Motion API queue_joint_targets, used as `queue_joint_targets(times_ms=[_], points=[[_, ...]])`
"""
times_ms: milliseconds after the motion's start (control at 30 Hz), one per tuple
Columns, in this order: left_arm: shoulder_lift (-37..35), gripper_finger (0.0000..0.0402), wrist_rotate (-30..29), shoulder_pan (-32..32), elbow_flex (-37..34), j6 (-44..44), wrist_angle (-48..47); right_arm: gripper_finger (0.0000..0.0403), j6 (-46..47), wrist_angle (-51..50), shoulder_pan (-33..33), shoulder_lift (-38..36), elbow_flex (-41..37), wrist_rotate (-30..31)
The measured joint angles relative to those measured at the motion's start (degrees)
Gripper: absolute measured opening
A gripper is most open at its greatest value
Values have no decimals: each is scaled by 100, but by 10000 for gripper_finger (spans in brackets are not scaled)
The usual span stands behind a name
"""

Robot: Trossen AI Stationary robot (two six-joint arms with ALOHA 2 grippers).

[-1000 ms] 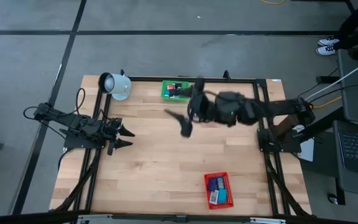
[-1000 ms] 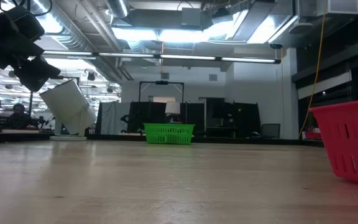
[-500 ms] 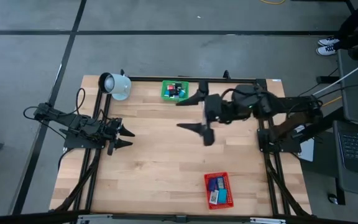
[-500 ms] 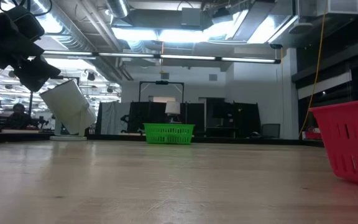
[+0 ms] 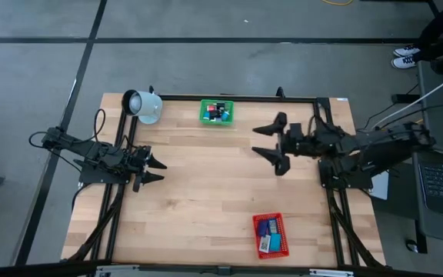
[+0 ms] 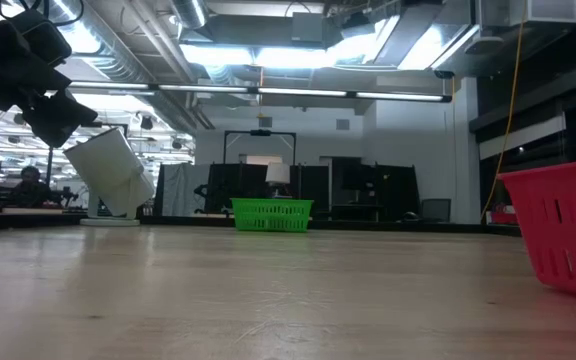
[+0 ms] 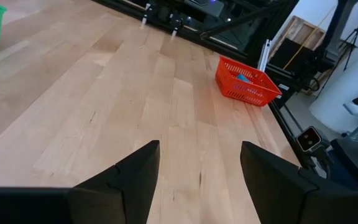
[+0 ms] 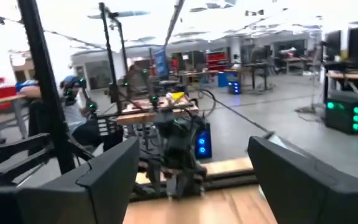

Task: Pick & Place Office items
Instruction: Return to Home Position

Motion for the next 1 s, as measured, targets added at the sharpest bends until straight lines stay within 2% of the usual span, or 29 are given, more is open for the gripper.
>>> queue_joint_targets(times_ms=[133,400,533,667,900,1000], points=[[0,219,-2,0,0,0,0,307,305,101,-15,-566,-951,92],[0,219,-2,0,0,0,0,307,834,704,-91,-1101,-2520,83],[0,219,2,0,0,0,2,307,1108,1749,-108,-1254,-3237,-57],[0,219,7,0,0,0,2,307,1195,1898,-109,-1311,-3642,-198],[0,219,16,0,0,0,2,306,1096,1752,-107,-1316,-3860,-368],[0,219,18,0,0,0,2,306,1013,1648,-107,-1539,-4147,-367]])
